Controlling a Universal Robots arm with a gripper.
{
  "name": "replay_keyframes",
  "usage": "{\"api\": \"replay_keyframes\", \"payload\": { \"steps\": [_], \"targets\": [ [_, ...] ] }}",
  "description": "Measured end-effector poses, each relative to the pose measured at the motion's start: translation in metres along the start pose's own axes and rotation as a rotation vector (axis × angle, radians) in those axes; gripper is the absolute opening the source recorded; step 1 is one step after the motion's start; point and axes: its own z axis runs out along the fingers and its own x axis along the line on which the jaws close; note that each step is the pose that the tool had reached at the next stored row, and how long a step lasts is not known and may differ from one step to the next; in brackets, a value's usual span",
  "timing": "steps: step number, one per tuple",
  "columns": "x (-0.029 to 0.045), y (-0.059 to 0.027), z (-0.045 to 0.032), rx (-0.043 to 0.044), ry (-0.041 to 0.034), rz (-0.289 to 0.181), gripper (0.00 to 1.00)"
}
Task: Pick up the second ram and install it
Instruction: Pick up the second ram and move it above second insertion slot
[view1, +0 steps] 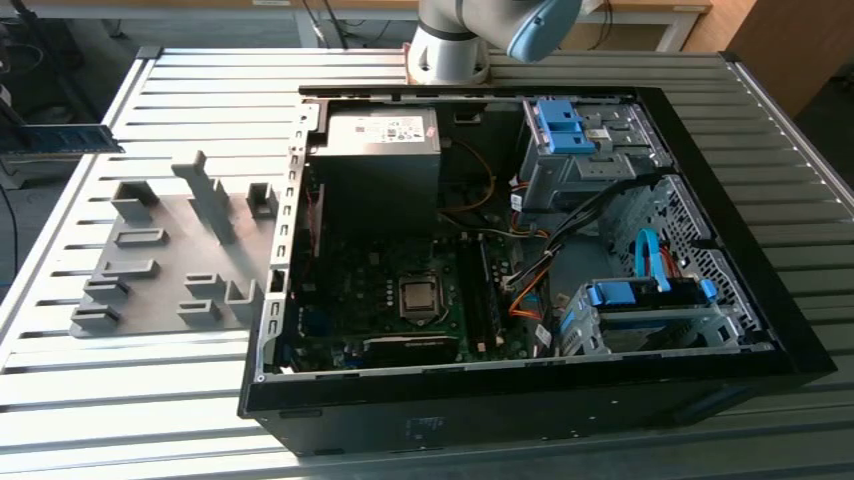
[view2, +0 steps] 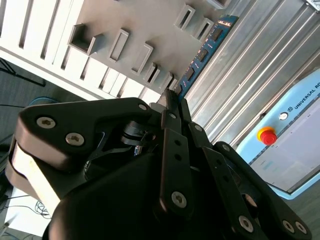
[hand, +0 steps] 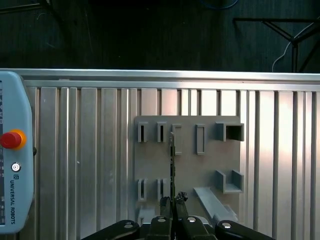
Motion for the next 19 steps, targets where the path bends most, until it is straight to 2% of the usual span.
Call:
{"api": "replay_keyframes", "payload": {
  "steps": [3, 12, 19],
  "targets": [
    [0.0000, -0.0022, -0.0001, -0.0002, 0.0001, 0.000, 0.14],
    [-0.0001, -0.0196, 0.0003, 0.0000, 0.0000, 0.000, 0.14],
    [-0.0001, -0.0277, 0.0004, 0.0000, 0.0000, 0.000, 0.14]
  ]
}}
